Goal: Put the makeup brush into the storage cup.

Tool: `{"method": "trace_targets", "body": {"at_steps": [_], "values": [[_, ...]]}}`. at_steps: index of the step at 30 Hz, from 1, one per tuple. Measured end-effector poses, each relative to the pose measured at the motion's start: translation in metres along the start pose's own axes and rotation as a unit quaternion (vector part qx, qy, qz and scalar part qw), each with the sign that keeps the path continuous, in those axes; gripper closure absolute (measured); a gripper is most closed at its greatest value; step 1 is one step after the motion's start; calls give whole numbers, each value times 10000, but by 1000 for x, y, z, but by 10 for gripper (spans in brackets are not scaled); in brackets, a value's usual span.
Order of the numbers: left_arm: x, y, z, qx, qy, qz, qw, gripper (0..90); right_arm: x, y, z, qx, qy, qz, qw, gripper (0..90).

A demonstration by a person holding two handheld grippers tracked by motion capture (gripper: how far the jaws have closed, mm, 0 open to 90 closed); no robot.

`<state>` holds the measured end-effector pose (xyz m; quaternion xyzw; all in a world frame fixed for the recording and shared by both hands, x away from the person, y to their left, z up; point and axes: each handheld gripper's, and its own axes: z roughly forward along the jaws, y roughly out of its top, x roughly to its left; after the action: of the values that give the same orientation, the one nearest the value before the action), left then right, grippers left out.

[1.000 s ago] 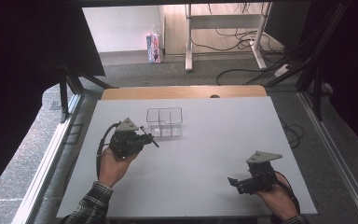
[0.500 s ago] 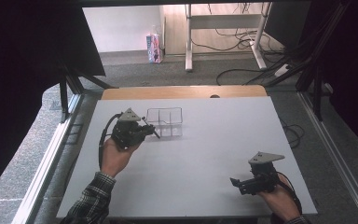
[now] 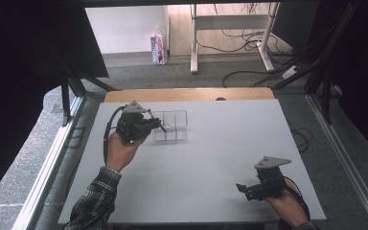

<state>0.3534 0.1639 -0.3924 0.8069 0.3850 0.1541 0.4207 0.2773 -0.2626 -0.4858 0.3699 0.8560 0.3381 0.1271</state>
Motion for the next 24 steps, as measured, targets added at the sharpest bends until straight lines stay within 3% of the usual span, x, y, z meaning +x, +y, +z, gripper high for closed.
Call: {"method": "trace_targets", "body": {"at_steps": [24], "values": [[15, 28, 21, 66, 205, -36, 9998, 838, 1, 0, 3, 132, -43, -100, 9999, 0]]}}
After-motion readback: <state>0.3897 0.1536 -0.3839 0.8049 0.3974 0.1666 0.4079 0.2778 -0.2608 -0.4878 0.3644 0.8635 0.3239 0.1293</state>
